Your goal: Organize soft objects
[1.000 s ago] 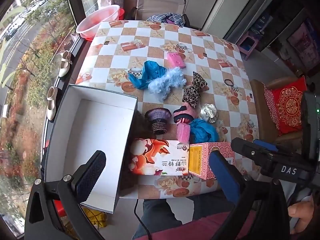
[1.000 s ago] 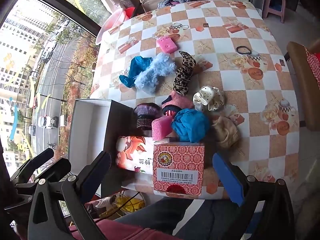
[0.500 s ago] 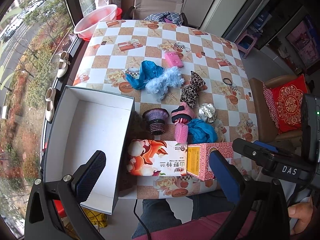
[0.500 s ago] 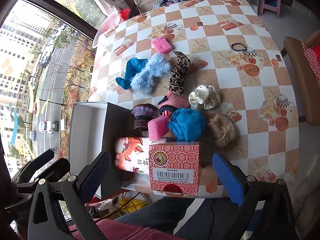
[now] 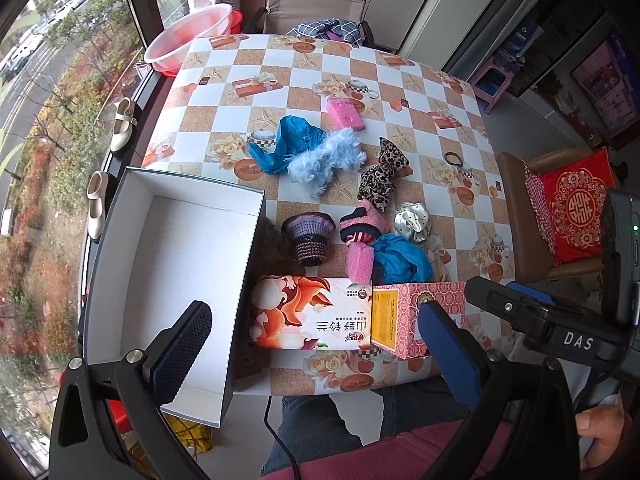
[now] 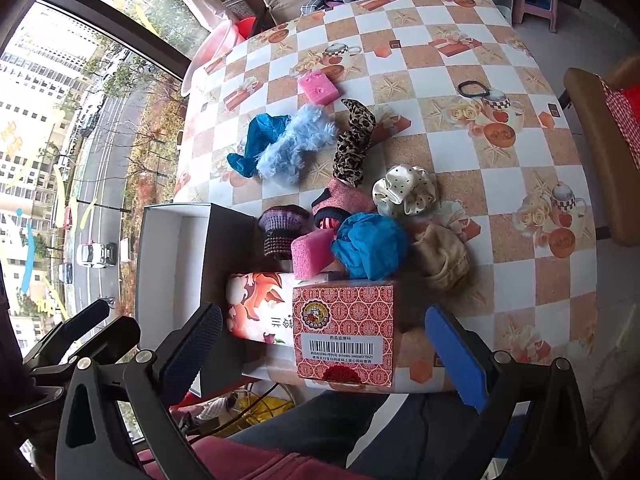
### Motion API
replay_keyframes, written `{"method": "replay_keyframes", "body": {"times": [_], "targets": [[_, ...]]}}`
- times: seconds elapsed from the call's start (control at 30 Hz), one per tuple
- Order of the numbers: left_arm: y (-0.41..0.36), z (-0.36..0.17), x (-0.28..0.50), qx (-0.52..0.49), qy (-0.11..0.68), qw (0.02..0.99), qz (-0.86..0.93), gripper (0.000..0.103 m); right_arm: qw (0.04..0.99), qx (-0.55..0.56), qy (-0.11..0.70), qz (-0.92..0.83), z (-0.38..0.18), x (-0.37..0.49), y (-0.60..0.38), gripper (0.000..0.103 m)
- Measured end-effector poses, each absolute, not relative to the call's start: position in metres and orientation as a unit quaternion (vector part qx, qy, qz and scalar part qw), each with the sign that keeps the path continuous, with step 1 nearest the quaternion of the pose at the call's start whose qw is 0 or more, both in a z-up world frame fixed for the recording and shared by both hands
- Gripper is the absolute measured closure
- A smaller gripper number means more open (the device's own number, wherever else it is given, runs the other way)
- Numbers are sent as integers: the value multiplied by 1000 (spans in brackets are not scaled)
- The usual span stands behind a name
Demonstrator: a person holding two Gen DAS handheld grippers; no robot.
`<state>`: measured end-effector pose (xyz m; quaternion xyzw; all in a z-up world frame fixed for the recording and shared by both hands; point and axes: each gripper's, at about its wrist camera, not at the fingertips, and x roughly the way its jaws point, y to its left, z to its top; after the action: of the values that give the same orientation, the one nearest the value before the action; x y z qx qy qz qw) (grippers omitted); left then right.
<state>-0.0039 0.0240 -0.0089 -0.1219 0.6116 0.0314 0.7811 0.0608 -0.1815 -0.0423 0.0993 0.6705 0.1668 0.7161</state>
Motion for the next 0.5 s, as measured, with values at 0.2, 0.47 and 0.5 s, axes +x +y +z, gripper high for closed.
{"method": "replay_keyframes", "body": {"times": [0.2,0.47,0.5], "targets": [[27,-11,-3,-130,615,777,31,0,716,101,671,164,-42,61,-182,1],[29,-11,0,-129,616,777,28,0,716,104,671,159,-42,62,-185,1],[28,-11,-1,-129,616,776,29,0,716,104,672,159,-42,62,-185,1]]}}
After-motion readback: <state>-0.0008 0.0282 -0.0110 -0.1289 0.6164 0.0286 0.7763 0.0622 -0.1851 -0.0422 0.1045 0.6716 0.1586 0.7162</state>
